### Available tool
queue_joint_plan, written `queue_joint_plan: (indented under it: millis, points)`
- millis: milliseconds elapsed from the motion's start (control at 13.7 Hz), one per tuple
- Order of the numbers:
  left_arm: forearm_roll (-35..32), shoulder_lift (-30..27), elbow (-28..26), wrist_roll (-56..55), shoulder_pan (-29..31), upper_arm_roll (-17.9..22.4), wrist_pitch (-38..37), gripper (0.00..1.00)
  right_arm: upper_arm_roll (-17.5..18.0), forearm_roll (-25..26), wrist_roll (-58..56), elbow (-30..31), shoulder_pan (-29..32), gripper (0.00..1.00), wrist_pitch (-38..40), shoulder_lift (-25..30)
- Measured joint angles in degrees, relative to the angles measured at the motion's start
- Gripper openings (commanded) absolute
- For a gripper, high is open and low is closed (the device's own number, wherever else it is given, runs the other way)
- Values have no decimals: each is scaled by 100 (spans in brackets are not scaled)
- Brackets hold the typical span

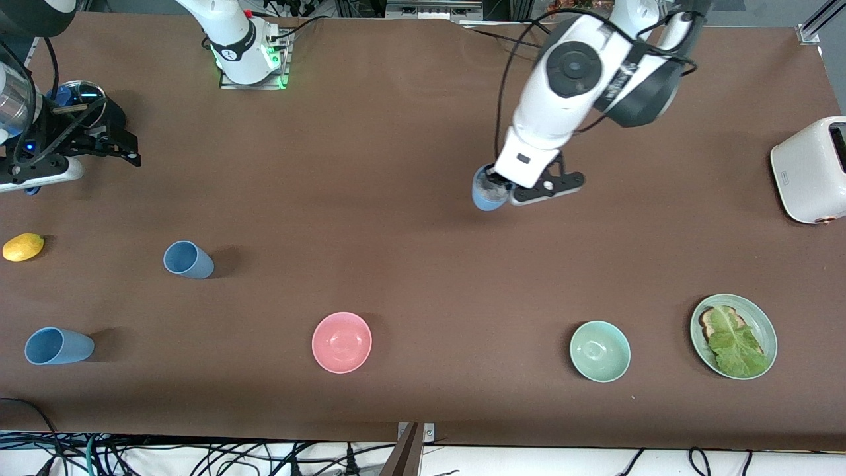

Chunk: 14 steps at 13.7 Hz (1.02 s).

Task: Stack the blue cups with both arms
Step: 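Carry the tissue cup to mid-table while the right gripper grasps the blue cup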

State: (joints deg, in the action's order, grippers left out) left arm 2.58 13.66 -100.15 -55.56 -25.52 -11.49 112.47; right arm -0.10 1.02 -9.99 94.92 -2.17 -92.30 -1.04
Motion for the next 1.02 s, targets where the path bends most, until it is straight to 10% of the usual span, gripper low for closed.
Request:
queue_joint_plan:
  millis: [1023]
  points:
    - [-432, 2061, 592, -1167, -661, 106, 1905, 0, 0, 0, -25, 340, 1, 99, -848, -662]
